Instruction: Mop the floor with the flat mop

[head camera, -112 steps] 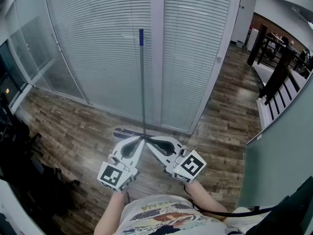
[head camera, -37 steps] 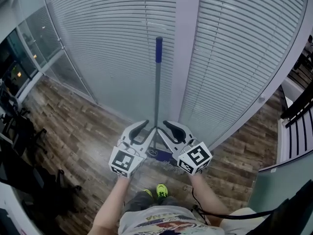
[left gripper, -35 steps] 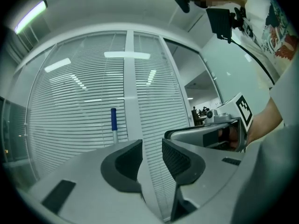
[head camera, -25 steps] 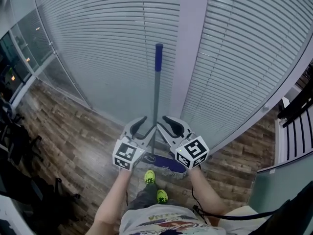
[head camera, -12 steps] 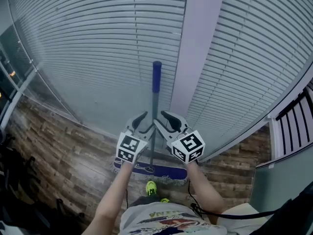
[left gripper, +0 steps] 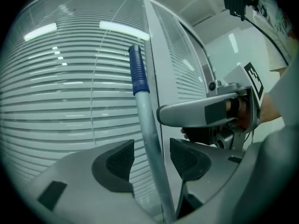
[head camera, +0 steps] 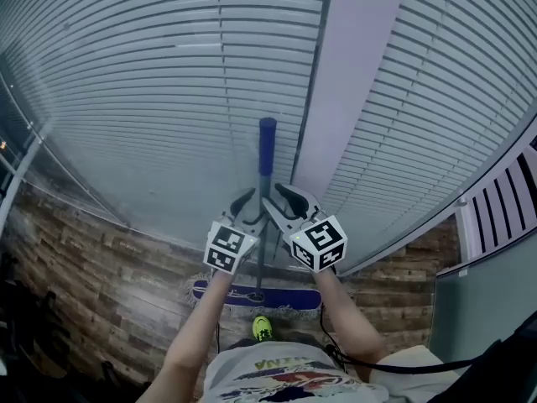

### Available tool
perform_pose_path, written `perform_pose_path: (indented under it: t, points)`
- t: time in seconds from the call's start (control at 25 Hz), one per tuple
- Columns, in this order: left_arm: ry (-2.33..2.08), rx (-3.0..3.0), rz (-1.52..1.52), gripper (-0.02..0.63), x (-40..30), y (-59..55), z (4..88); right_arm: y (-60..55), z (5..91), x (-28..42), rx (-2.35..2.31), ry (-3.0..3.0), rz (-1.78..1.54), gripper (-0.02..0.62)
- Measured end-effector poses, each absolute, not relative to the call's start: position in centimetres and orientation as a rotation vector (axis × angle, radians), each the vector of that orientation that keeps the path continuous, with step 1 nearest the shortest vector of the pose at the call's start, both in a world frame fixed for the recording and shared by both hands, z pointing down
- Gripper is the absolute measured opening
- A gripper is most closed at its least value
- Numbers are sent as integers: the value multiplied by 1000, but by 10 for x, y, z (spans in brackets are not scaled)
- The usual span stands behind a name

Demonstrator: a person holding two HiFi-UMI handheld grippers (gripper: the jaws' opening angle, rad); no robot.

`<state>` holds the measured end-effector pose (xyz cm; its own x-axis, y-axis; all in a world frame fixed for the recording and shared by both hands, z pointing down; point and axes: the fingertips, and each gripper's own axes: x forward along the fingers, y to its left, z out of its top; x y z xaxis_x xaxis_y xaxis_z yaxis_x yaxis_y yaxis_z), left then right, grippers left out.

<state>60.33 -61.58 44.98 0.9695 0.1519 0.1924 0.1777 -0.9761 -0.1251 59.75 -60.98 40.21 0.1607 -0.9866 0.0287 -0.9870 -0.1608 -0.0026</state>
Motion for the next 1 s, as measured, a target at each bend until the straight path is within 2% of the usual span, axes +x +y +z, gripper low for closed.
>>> perform_pose_path:
  t: [0.16,0.2,0.28,0.56,1.0]
  points:
    - [-290,-2961,-289,213,609,-613,450,-614,398,603,2380,-2009,39,141]
    - [-293,-2954,-286,199,608,-612,449,-613,396,602,2381,-2011,35,143]
    - [-298,-2947,-273,124,604,-609,448,-611,389,599,2388,-2020,15,148]
    - [-306,-2965,-212,115,593,-587,454,-592,386,595,2373,-2069,-11,158]
    - [-316,-2934,-201,109,531,-508,440,-529,326,535,2341,-2192,-180,160]
